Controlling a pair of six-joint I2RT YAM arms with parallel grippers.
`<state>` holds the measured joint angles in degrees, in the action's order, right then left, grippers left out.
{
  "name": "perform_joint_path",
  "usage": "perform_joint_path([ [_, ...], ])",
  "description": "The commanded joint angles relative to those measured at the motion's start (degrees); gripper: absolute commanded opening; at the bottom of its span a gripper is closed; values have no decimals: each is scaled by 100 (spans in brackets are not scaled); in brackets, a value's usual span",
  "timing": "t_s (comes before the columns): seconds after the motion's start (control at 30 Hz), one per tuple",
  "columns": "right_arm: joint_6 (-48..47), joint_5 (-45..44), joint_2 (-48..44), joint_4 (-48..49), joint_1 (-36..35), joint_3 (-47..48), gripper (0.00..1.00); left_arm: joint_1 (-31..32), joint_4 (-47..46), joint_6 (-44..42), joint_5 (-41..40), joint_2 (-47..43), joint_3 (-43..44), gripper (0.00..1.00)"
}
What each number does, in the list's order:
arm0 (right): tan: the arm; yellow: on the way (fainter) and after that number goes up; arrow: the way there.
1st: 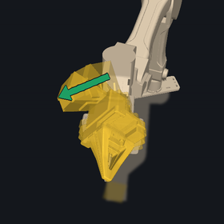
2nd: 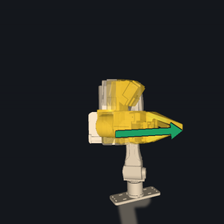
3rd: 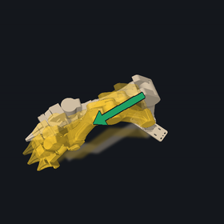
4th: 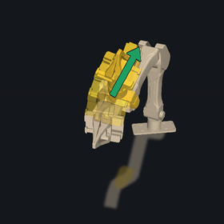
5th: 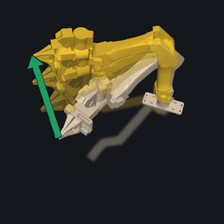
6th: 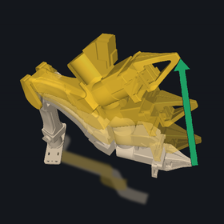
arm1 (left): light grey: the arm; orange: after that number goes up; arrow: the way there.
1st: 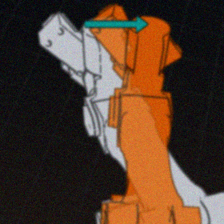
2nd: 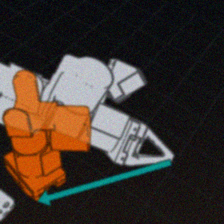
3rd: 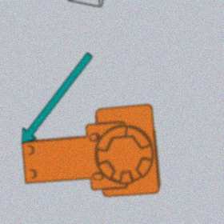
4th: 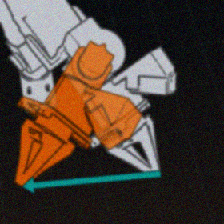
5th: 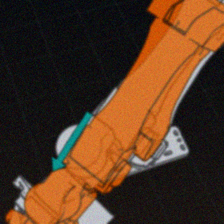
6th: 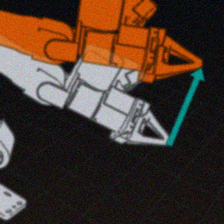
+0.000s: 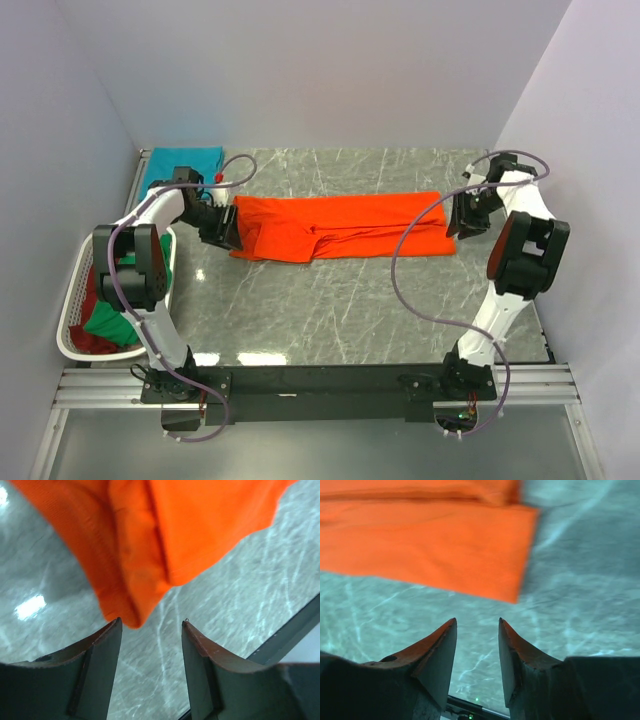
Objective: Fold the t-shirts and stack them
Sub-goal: Fold the tshirt
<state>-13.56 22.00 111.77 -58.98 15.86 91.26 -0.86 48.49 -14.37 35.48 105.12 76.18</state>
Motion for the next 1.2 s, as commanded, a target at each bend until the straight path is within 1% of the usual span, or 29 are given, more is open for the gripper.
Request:
perform_joint_path([
  [0.0,-33,-547,415,-140,75,427,48,-72,-41,-128,-278,-88,-33,57],
  [0.07,64,-582,592,-96,110,497,49,-89,-59,-153,-366,-88,-60,57],
  [0.1,82,-591,627,-44,111,515,53,-98,-68,-145,-393,-88,-77,58],
  [0.13,134,-574,705,-35,111,533,54,-98,-68,-145,-411,-80,-103,60],
  [0.47,170,-653,987,159,102,392,53,-98,-14,-198,-121,105,-77,62],
  [0.63,143,-486,1031,106,102,392,46,-81,-68,-84,64,360,115,61],
  [0.87,161,-354,1084,18,102,506,43,-37,-59,-13,204,580,309,55],
  [1.0,135,-328,1189,-69,102,568,40,7,-50,-13,240,615,283,54],
  [1.03,135,-328,1190,-87,102,577,38,-1,-41,-22,248,624,274,54],
  [1.17,56,-293,1225,-166,102,638,27,-2,11,-48,292,624,248,46],
])
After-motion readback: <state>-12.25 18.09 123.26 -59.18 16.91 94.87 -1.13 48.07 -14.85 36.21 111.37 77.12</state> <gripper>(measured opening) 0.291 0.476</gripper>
